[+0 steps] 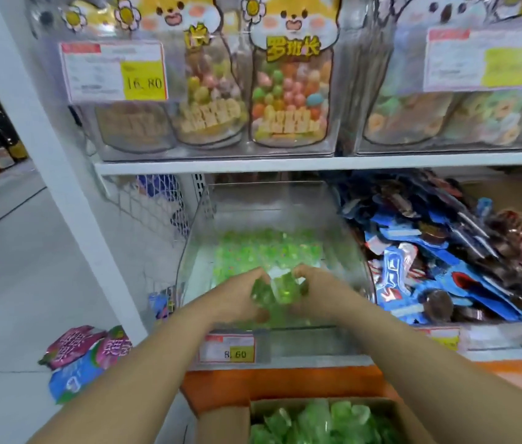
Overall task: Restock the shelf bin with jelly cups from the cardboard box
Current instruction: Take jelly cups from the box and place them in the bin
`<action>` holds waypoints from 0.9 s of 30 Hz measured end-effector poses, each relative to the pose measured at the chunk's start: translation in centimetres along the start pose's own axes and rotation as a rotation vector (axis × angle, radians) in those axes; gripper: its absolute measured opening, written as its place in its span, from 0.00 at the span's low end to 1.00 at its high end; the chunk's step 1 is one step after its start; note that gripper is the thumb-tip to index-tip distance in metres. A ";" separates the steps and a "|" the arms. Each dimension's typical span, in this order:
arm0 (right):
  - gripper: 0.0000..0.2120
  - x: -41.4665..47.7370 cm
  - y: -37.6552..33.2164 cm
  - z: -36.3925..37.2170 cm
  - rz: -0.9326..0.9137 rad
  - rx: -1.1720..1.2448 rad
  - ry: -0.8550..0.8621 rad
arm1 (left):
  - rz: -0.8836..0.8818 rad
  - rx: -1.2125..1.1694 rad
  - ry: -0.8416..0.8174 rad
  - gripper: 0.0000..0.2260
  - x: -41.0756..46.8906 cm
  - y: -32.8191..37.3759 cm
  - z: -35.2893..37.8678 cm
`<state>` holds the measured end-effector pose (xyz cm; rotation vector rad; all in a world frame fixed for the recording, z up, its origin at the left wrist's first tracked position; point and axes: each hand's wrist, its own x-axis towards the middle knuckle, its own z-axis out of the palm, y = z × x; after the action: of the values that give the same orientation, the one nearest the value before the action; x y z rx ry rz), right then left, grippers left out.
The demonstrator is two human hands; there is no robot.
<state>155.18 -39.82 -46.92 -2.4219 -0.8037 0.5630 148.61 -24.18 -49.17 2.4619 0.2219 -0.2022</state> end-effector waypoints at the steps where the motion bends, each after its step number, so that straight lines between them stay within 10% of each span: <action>1: 0.18 0.1 0.1 -0.2 0.011 -0.028 -0.044 | -0.011 0.005 -0.033 0.15 0.1 -0.1 0.1; 19: 0.27 -2.0 -0.7 -0.8 0.056 -0.281 -0.178 | -0.184 0.103 -0.152 0.20 -4.1 1.5 -2.1; 27: 0.12 0.3 -0.1 -0.3 -0.046 -0.132 -0.060 | -0.122 0.075 -0.074 0.10 -3.6 0.9 -2.6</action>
<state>155.51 -39.66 -46.72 -2.5091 -0.9472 0.5834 145.50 -23.68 -45.91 2.5115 0.3391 -0.3591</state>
